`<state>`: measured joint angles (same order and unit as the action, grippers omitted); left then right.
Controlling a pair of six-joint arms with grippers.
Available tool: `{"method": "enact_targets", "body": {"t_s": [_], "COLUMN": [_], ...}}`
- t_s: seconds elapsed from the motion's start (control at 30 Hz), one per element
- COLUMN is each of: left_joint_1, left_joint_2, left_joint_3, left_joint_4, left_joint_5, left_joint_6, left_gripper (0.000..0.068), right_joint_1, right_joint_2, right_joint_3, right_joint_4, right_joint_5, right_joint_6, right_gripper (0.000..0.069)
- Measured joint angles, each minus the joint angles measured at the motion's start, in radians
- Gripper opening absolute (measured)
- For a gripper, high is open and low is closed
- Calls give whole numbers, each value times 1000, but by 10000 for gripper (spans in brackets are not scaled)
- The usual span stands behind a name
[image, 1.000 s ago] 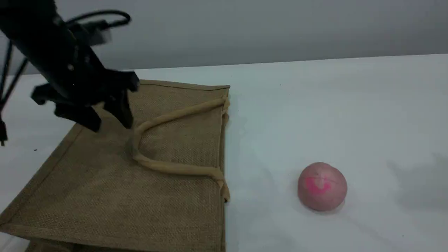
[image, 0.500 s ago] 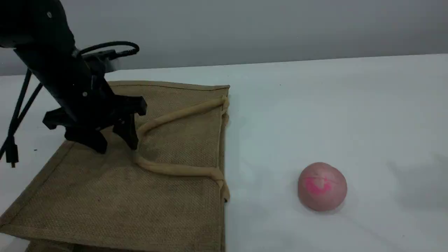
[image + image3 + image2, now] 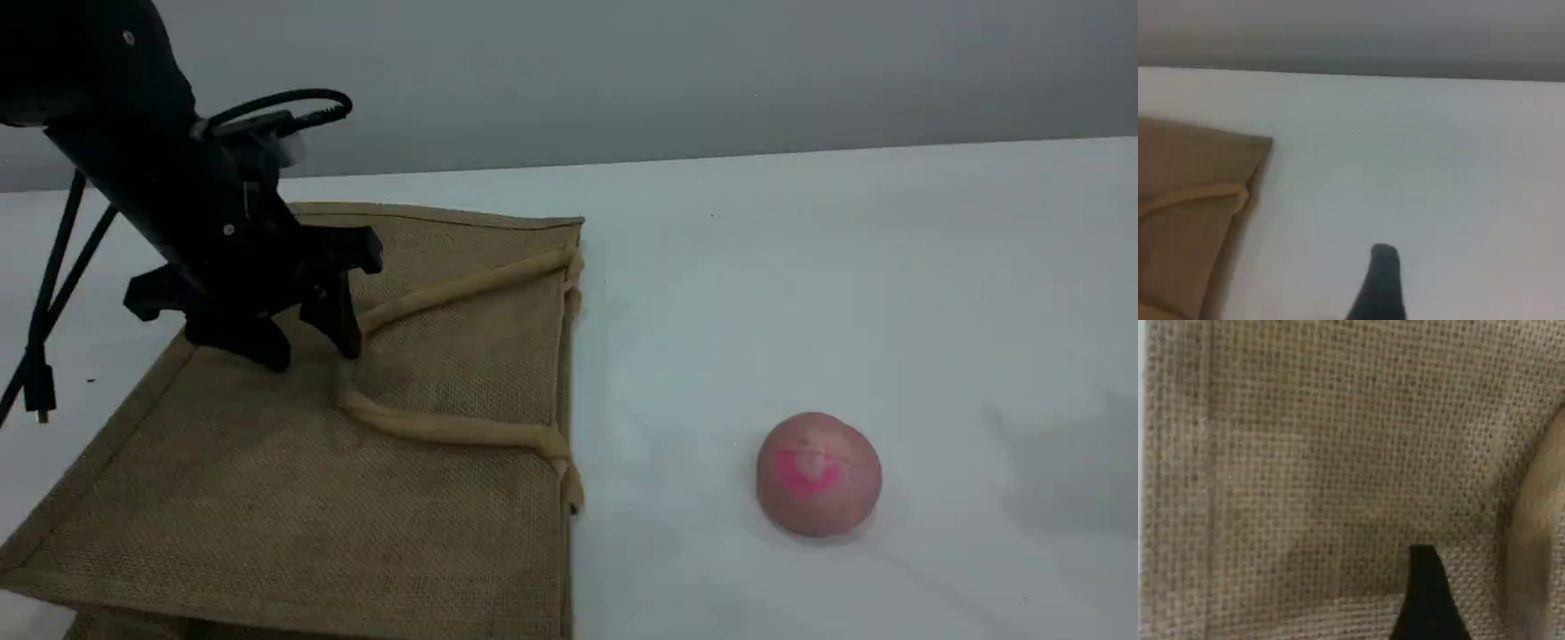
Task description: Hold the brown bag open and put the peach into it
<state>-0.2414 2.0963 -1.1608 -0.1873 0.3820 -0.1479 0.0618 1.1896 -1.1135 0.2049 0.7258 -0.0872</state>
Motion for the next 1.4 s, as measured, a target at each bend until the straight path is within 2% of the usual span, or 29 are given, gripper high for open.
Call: {"method": "enact_targets", "body": {"t_s": [0.37, 0.47, 0.57, 0.8, 0.9, 1.07, 1.4], "left_joint_1": [-3, -3, -3, -3, -3, -1, -1], "left_joint_2": [53, 59, 59, 59, 57, 0, -186], "left_joint_3": [0, -1, -1, -1, 0, -37, -226], "left_joint_4": [0, 0, -1, -2, -1, 6, 6], "left_joint_5": [-7, -8, -12, -32, -34, 41, 347], "left_joint_6": [1, 1, 3, 7, 19, 148, 498], "left_gripper": [424, 400, 333, 101, 92, 92, 92], "right_joint_1": [0, 0, 0, 0, 0, 0, 0], "right_joint_2": [0, 0, 0, 0, 0, 0, 1], "right_joint_3": [0, 0, 0, 0, 0, 0, 0], "right_joint_4": [0, 0, 0, -1, -5, -5, -6], "right_joint_5": [10, 10, 11, 11, 12, 12, 22], "right_joint_6": [0, 0, 0, 0, 0, 0, -11], "right_gripper": [575, 575, 575, 575, 575, 575, 575]}}
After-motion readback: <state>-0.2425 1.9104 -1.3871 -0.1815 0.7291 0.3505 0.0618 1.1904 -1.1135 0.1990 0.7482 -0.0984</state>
